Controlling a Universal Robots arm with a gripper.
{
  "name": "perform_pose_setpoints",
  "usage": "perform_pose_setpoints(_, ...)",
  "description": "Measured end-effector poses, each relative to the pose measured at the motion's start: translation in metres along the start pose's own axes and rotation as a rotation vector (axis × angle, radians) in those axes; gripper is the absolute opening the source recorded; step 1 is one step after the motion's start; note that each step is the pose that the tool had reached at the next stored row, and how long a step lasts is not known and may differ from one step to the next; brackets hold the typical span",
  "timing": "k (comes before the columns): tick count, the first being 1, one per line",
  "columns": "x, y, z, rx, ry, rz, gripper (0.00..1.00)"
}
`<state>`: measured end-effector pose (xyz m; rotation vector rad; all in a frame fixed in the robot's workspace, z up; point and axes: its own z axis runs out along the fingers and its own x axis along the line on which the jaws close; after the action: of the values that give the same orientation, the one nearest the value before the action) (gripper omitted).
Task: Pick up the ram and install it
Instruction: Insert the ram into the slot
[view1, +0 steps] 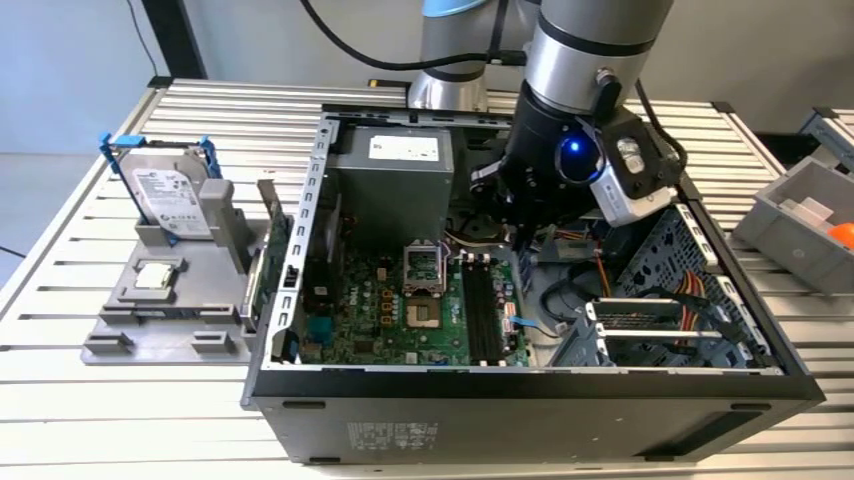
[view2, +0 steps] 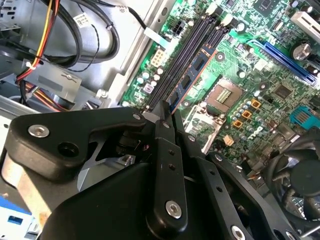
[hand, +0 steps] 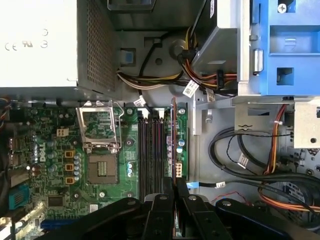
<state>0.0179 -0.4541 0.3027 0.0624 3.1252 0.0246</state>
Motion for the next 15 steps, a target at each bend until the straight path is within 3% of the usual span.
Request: perform_pose_setpoints(15, 0.001, -0.0003, 0.0043, -0.0003, -0.0004, 0.0, 0.0)
